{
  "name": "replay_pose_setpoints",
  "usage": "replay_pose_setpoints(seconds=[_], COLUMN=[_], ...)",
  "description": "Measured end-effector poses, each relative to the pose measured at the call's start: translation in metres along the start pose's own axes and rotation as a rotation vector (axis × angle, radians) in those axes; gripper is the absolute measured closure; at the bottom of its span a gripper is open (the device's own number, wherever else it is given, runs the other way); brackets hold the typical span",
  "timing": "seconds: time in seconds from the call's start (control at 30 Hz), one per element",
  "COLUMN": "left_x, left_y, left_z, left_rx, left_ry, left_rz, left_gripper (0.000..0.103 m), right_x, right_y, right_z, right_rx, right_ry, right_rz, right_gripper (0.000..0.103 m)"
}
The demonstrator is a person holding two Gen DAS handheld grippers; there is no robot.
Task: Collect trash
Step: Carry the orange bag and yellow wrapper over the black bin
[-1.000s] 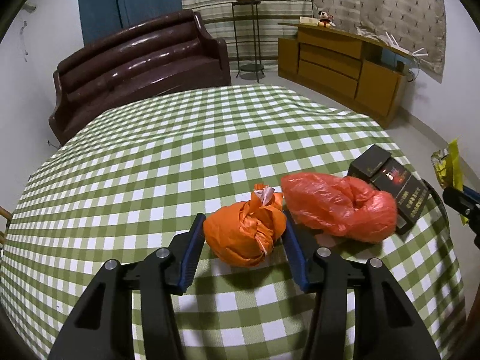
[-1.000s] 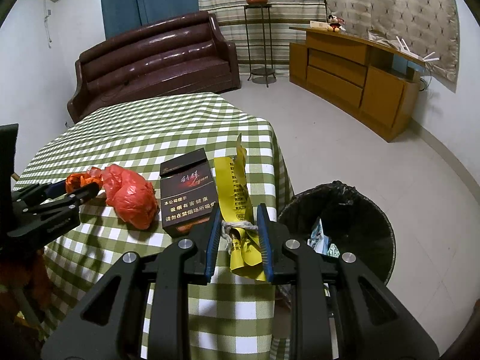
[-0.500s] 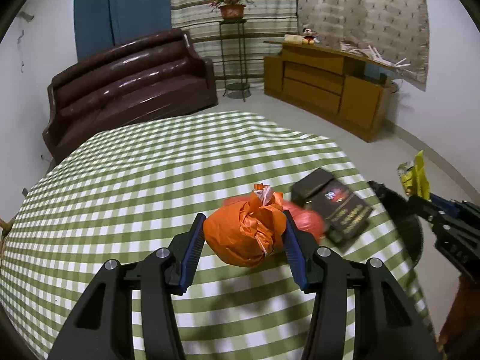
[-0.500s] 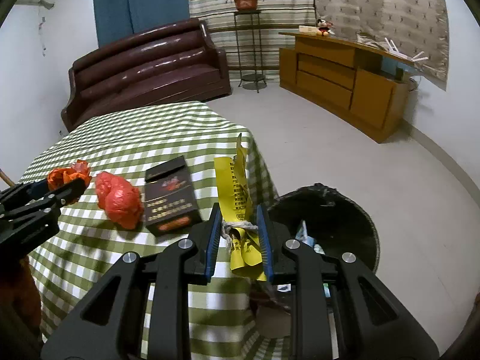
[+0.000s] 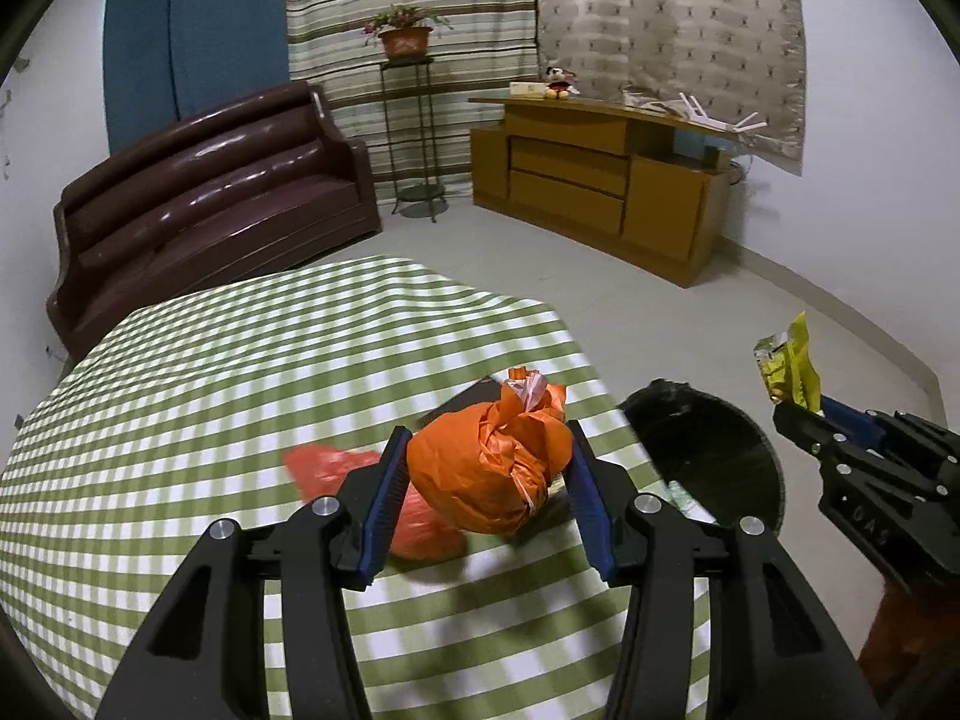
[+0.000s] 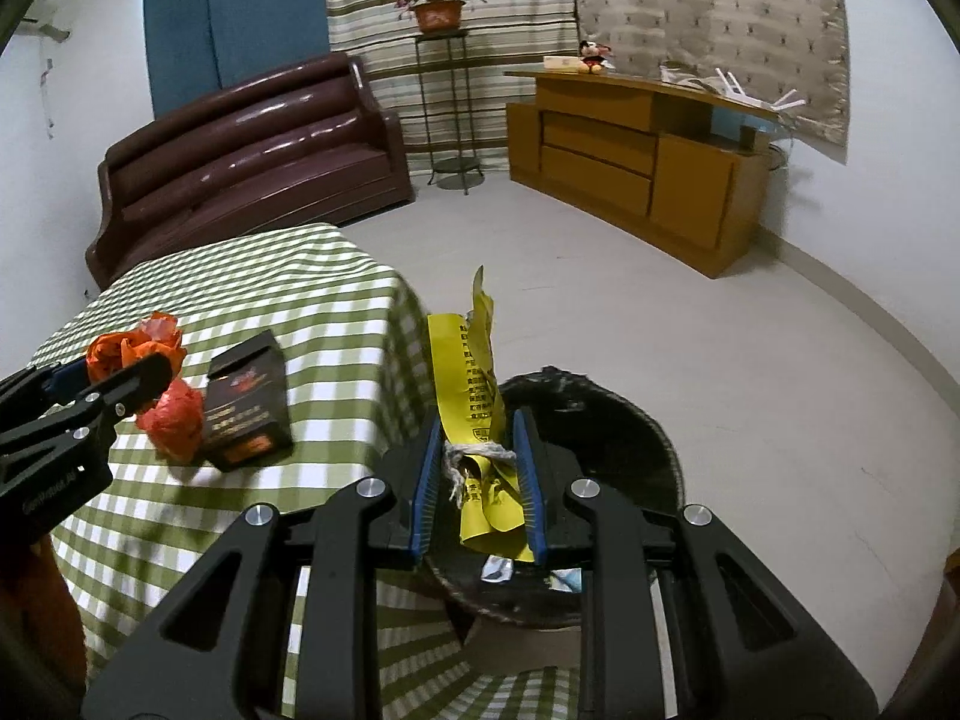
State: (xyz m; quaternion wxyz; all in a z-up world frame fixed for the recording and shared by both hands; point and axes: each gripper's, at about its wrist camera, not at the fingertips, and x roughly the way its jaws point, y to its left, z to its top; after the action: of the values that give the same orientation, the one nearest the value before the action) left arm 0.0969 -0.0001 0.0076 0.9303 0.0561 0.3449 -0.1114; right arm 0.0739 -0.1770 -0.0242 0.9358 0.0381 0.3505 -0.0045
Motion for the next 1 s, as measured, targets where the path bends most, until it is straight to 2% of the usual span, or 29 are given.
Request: replay_pose_setpoints(seconds=[0.57,1.0], left_x=[0.033,0.055], left_y=[-0.054,-0.074], left_z=[0.012,0.011], left_rx=[0.05,0.086], left_ry=[0.006,0.033], left_rz=[-0.059,-0.068], left_gripper=[0.053,0.053], right_x=[0.008,0.021], right_y=[-0.039,-0.053], right_z=[-0.003,-0.005], right_rx=[0.059,0.094], right_ry=[0.008,0.019], right_rz=[-0.06,-0.085], right_gripper=[0.08,0.08])
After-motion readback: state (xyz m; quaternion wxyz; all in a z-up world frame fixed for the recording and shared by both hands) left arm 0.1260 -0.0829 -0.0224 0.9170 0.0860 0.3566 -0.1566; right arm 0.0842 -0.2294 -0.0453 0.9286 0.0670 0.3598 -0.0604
